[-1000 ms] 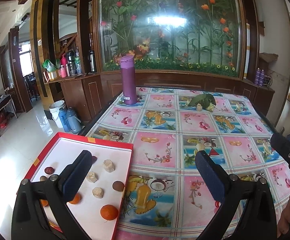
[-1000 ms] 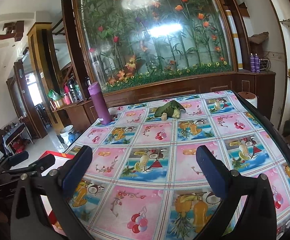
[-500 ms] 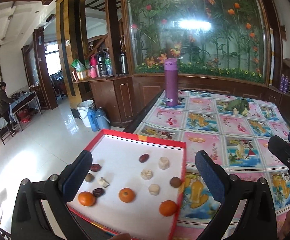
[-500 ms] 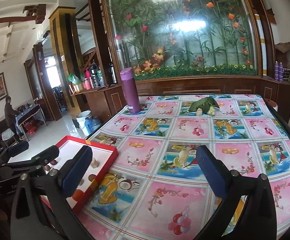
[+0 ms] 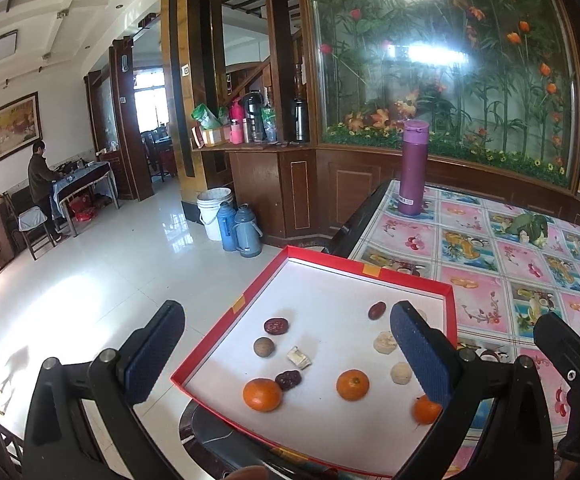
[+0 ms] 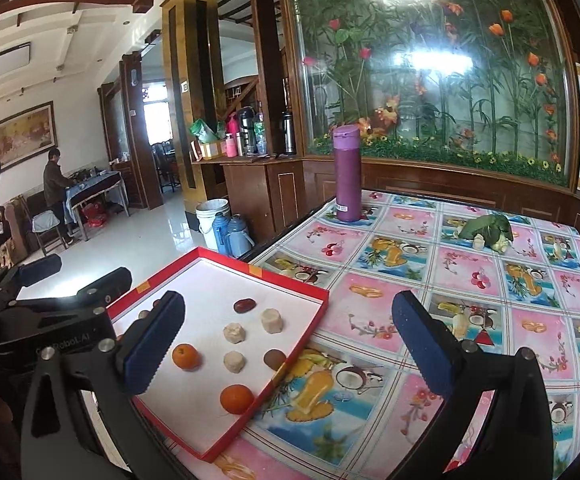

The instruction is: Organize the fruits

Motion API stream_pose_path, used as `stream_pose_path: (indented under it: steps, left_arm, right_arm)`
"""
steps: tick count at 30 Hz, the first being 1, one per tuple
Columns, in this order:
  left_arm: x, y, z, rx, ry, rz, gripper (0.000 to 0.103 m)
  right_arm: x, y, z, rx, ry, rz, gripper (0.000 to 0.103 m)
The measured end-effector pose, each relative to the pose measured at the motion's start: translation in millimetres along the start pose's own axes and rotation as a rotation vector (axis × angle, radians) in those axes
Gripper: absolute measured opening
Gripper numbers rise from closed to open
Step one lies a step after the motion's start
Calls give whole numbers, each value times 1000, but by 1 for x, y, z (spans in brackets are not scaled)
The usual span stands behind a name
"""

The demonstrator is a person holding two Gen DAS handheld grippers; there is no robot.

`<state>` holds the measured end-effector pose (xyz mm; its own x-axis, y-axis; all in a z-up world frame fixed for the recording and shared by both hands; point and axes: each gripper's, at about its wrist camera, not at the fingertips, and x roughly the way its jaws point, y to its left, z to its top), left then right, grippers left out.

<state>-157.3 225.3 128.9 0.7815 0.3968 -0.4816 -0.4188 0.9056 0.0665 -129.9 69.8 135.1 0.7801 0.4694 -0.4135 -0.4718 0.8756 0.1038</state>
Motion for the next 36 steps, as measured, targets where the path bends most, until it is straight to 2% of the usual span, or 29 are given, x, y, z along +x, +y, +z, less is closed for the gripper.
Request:
stream_pose_path:
  steps: [5,36]
  left_arm:
    - [2,11,-2,-10,5,9,103]
    - [3,21,1,-30,6,9,103]
  right_arm:
    - [4,11,-3,-47,1,-12,103]
    - [14,10,-7,-21,23,-8,103]
